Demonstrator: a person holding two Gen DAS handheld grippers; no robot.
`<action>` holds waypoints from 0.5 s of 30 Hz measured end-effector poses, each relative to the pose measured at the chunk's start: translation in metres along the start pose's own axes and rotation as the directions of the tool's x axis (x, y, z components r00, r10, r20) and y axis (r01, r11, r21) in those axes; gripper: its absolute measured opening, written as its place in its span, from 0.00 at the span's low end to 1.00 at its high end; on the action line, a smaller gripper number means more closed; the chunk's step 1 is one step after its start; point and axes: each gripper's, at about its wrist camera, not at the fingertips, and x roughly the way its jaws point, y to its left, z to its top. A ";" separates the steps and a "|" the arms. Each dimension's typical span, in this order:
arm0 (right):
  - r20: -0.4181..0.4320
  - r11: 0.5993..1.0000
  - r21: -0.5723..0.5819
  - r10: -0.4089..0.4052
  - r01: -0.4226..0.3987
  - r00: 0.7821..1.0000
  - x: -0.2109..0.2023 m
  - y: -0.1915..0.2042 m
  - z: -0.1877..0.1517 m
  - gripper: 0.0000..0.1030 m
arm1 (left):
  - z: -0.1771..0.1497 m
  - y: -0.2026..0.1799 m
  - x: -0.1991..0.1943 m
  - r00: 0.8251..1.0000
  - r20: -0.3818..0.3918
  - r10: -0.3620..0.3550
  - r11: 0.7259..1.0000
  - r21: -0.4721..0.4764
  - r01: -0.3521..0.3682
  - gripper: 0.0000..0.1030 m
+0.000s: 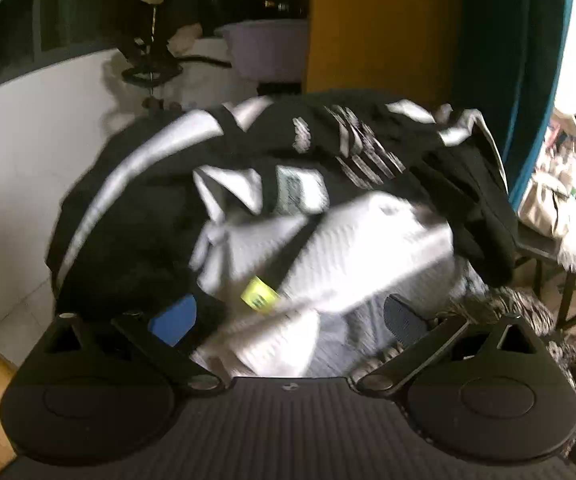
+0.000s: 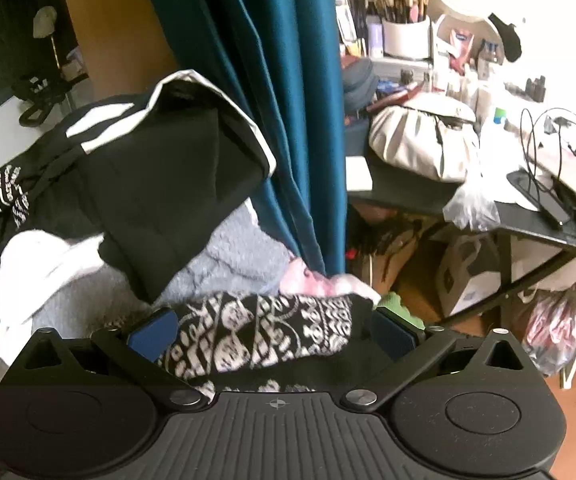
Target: Fold clothes
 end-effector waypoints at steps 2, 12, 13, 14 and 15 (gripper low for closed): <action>0.001 1.000 0.015 0.004 -0.004 1.000 0.004 0.005 0.001 0.99 | 0.006 0.013 0.003 1.000 0.011 0.028 0.999 0.021 -0.028 0.99; 0.011 1.000 -0.008 0.007 -0.007 1.000 0.024 0.045 0.007 0.99 | 0.029 0.046 0.037 0.993 0.084 0.083 0.976 0.195 -0.098 0.99; 0.008 1.000 -0.012 0.008 -0.008 1.000 0.026 0.050 0.008 0.99 | 0.030 0.044 0.043 0.993 0.089 0.076 0.971 0.221 -0.094 0.99; 0.008 1.000 -0.016 0.007 -0.007 1.000 0.028 0.054 0.009 0.99 | 0.031 0.042 0.050 0.993 0.093 0.070 0.965 0.248 -0.091 0.99; 0.009 1.000 -0.021 0.004 -0.004 1.000 0.029 0.058 0.011 0.99 | 0.032 0.039 0.058 0.994 0.090 0.066 0.958 0.274 -0.088 0.99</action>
